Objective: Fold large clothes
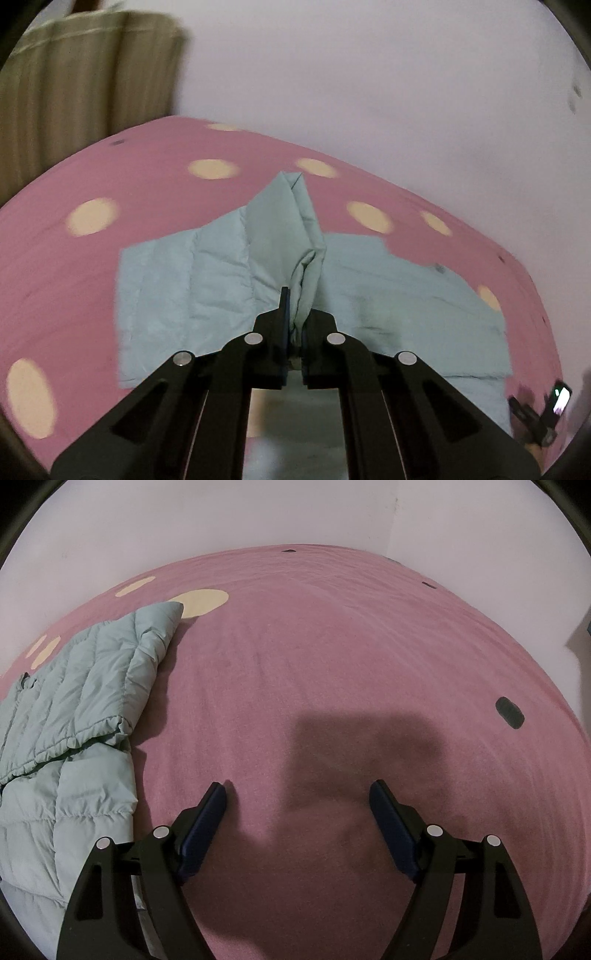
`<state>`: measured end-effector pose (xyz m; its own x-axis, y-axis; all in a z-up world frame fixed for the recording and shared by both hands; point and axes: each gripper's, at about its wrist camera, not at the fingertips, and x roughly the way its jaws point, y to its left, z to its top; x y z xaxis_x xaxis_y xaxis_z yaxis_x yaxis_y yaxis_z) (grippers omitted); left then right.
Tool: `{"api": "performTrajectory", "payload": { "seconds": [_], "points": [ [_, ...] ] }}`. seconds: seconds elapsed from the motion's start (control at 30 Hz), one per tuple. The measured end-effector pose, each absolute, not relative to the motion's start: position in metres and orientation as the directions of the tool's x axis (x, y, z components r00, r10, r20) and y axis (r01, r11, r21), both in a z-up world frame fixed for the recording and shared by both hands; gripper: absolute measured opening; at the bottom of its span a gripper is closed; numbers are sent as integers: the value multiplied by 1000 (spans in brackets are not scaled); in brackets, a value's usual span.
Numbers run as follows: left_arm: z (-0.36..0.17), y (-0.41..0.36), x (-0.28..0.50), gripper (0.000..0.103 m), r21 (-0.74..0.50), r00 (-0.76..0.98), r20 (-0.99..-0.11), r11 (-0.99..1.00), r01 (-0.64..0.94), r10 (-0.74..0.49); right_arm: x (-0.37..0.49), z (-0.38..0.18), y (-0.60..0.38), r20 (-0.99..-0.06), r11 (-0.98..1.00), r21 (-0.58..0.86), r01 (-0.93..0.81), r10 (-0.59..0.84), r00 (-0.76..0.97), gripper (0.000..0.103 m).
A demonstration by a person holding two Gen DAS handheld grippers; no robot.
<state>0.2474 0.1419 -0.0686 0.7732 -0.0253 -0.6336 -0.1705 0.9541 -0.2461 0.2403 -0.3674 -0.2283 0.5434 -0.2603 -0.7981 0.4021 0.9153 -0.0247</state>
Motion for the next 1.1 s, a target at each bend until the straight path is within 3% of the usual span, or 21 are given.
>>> {"api": "performTrajectory", "payload": {
  "seconds": [0.4, 0.9, 0.93, 1.07, 1.1],
  "points": [
    [-87, -65, 339, 4, -207, 693, -684, 972, 116, -228, 240, -229, -368, -800, 915, -8, 404, -248, 547, 79],
    [-161, -170, 355, 6, -171, 561, -778, 954, 245, -283, 240, -229, -368, -799, 915, -2, 404, -244, 549, 80],
    [-162, -174, 354, 8, -159, 564, -779, 956, 247, -275, 240, -229, -368, -799, 915, -2, 404, -244, 549, 80],
    [-147, -178, 339, 49, -111, 612, -749, 958, 265, -256, 240, -229, -368, -800, 915, -5, 404, -246, 548, 80],
    [-142, -175, 335, 50, -106, 621, -740, 956, 272, -259, 240, -229, -368, -800, 915, -5, 404, -246, 548, 80]
  ]
}}
